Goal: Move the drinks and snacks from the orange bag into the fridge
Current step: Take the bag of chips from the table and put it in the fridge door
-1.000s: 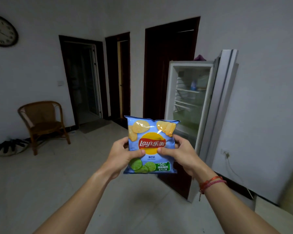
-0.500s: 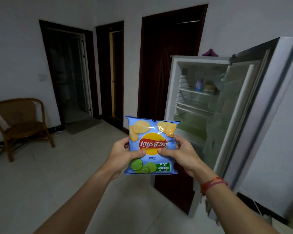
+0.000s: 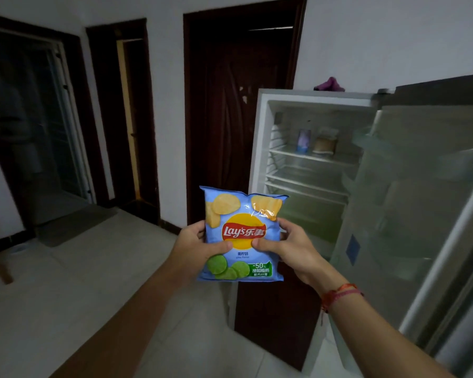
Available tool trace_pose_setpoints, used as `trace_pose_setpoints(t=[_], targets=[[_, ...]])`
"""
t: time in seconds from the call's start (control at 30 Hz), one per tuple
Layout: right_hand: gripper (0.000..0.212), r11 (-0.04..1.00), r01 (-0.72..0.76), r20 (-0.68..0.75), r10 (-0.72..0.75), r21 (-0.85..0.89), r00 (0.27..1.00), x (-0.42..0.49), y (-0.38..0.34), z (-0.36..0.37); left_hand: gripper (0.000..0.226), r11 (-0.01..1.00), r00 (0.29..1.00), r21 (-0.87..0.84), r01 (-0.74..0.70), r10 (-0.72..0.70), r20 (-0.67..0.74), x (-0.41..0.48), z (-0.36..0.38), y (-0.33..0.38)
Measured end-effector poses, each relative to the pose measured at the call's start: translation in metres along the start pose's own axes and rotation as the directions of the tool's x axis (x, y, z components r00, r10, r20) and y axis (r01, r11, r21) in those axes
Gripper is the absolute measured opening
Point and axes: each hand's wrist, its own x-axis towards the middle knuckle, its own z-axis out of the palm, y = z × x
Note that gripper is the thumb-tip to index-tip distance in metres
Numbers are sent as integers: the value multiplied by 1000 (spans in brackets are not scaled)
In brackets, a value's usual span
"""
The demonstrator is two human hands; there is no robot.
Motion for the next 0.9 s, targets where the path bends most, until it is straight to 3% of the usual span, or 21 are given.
trace_pose_setpoints(t=[0.33,0.57,0.9], targets=[[49,1000,-26,-92,26,9,995,111,35,-17,35,1000,994,9,3,-4,110,127,-13,-42],[48,997,-6,-200,22,79,980,194,50,-65,36,1000,977,18,6,-10,212,241,17,-67],[45,1000,7,-356,-9,-7,934,291,59,-132,38,999,938,11,50,-51,343,383,67,-99]])
